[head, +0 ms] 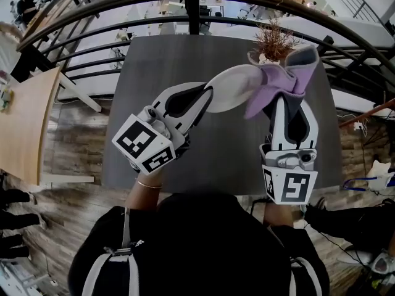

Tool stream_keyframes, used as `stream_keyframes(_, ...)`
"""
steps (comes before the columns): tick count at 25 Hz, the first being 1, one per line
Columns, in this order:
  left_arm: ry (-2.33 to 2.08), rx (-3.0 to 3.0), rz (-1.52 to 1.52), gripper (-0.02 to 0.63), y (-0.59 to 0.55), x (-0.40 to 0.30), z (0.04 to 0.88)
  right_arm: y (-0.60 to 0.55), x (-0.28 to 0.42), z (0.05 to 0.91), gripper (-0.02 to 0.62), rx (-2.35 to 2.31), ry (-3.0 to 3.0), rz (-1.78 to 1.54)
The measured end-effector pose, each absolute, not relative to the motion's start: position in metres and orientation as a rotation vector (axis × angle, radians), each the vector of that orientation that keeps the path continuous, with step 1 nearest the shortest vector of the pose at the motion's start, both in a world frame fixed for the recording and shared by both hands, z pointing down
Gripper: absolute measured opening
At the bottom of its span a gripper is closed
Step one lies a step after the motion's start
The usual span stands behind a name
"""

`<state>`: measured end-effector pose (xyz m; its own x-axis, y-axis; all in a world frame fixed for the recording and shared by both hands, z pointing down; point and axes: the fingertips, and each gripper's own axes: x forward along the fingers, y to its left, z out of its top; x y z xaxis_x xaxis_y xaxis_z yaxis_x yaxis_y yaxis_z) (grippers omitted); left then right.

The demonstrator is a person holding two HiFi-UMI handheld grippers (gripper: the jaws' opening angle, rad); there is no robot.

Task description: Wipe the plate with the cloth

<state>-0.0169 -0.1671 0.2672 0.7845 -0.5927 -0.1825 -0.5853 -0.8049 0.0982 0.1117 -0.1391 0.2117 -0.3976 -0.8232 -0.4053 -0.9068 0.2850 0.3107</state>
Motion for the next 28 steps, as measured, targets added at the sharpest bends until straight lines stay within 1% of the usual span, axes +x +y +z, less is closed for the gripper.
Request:
stream_keyframes(4, -0.991, 2.921, -0.306, 0.017, -0.172, -0.02, 0.27, -0.123, 0.11, 0.195, 0.061, -1.538, 2.33, 0.74)
stream_keyframes(11, -0.994, 2.919, -0.311, 0.017, -0.178, -0.019, 0.268, -0.097, 0.085, 0.178, 0.061, -1.346, 2.349, 0.745)
stream_keyframes(20, -0.946, 2.96, -0.362, 0.017, -0.171, -0.008, 0.251, -0.106, 0.034, 0.214, 0.061, -1.186, 2.542, 0.706)
stream_keyframes(28, -0.92, 2.97, -0.374, 0.017, -0.164, -0.004, 0.249, -0.12, 0.026, 0.237, 0.061, -1.204, 2.607, 0.65)
